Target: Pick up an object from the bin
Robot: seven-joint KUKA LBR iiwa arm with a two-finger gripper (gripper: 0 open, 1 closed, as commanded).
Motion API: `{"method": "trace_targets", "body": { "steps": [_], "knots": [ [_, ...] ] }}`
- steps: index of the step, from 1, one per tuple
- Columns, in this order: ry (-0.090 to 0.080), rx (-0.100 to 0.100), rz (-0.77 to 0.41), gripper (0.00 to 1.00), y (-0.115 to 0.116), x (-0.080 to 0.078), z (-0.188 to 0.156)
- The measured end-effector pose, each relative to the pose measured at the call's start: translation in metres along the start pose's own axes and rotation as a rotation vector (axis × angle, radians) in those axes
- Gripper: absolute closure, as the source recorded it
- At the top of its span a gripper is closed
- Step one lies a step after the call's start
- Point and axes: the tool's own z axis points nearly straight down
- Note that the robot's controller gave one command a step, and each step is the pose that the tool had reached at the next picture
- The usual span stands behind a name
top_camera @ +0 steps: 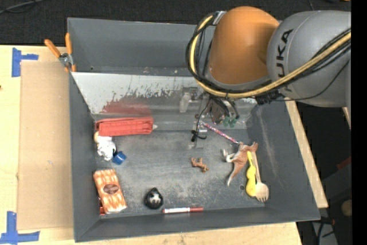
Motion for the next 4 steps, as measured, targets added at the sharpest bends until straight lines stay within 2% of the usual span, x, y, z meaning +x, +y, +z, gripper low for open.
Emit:
{"method": "trace_targets", "body": {
  "steps": [1,2,3,4],
  "knots": [
    [-0.008,0.0,0.002,0.0,-0.001,-0.001,-0.005],
    [-0.004,-0.001,-0.061,0.0,-0.044,0.035,-0.003],
    [-0.007,-0.003,0.058,0.0,-0.073,0.062,0.019],
    [-0.006,-0.001,-0.129,0.0,-0.109,0.063,0.048]
  ]
}}
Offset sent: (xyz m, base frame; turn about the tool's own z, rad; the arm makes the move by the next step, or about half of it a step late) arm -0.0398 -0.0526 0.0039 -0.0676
